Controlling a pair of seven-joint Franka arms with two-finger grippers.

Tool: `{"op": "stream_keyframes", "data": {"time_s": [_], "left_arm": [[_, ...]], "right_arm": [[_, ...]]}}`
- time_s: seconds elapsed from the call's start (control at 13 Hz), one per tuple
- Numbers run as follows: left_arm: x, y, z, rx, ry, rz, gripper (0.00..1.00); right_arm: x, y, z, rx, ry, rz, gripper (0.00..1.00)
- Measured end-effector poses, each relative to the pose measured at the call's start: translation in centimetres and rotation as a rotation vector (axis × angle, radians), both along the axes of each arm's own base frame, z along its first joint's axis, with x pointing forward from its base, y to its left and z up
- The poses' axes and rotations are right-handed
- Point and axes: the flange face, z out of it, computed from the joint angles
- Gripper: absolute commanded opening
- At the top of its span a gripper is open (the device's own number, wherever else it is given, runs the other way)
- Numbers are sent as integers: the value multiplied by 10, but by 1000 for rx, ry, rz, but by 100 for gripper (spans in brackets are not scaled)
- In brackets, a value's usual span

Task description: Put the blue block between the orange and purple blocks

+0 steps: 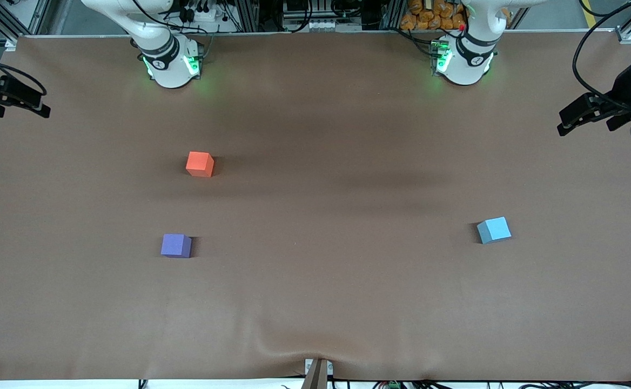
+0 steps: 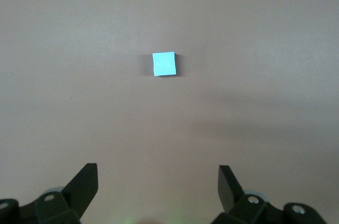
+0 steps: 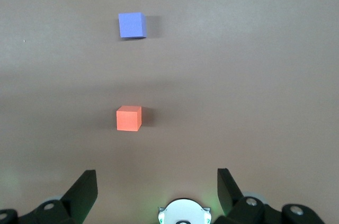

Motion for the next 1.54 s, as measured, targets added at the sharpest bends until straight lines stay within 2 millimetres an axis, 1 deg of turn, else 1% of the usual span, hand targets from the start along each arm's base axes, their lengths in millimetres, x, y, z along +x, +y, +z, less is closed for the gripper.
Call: {"op": "stream_keyframes", "data": {"time_s": [0.62, 0.92, 1.15, 1.54], "left_arm": [[1, 1, 5, -1, -14, -8, 100], [0, 2, 4, -1, -5, -12, 100], [-1, 2, 2, 0, 8, -43, 100], [-1, -3, 0, 0, 19, -59, 100]], "right_arm": [[-2, 8, -1, 1, 14, 14, 100], [-2, 9, -1, 2, 18, 17, 100], [-3, 18, 0, 2, 19, 34, 100], [-3, 19, 1, 2, 20, 36, 100]]}}
